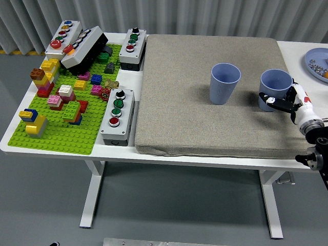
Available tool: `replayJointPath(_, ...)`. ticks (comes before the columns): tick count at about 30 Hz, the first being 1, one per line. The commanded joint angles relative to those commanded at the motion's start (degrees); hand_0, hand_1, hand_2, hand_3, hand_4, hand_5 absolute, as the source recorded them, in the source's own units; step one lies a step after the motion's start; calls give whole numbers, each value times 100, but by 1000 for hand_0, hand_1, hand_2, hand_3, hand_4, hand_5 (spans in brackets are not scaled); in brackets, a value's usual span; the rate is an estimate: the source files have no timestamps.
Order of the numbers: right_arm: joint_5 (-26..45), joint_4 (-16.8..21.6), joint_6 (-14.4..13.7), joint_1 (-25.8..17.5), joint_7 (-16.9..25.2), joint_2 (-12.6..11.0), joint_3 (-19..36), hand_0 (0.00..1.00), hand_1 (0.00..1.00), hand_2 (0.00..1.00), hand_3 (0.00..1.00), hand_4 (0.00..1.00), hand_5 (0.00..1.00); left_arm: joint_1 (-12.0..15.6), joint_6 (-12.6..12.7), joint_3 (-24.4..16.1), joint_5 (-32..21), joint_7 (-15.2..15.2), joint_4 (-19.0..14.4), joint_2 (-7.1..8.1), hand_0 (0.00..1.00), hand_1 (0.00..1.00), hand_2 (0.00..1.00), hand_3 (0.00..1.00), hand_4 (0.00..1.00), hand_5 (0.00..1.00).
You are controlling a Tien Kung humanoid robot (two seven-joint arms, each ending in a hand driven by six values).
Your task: Pick cup pour cup place
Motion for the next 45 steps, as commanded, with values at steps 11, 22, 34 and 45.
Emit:
replayJointPath(11, 38, -73, 110, -8, -73, -7, 53, 966, 941, 995, 982, 769, 276, 12, -2, 23, -9, 1, 0, 3, 806, 752, 811, 720, 516, 998)
replayJointPath(22, -59, -86, 235, -5, -169, -18, 129, 970, 951, 998, 998, 818, 314, 17, 7, 33, -18, -5, 0, -3, 806, 752, 812, 715, 522, 998)
replayJointPath(34, -191, -24, 413, -57, -369, -116, 299, 976, 966, 998, 998, 824, 325, 24, 15, -23, 6, -10, 0, -14, 806, 752, 812, 716, 523, 998)
replayJointPath(45, -228, 173, 506, -280, -424, -396, 445, 976, 966, 998, 998, 826, 336, 20, 16, -89, 44, -11, 0, -30, 809, 752, 813, 717, 525, 998)
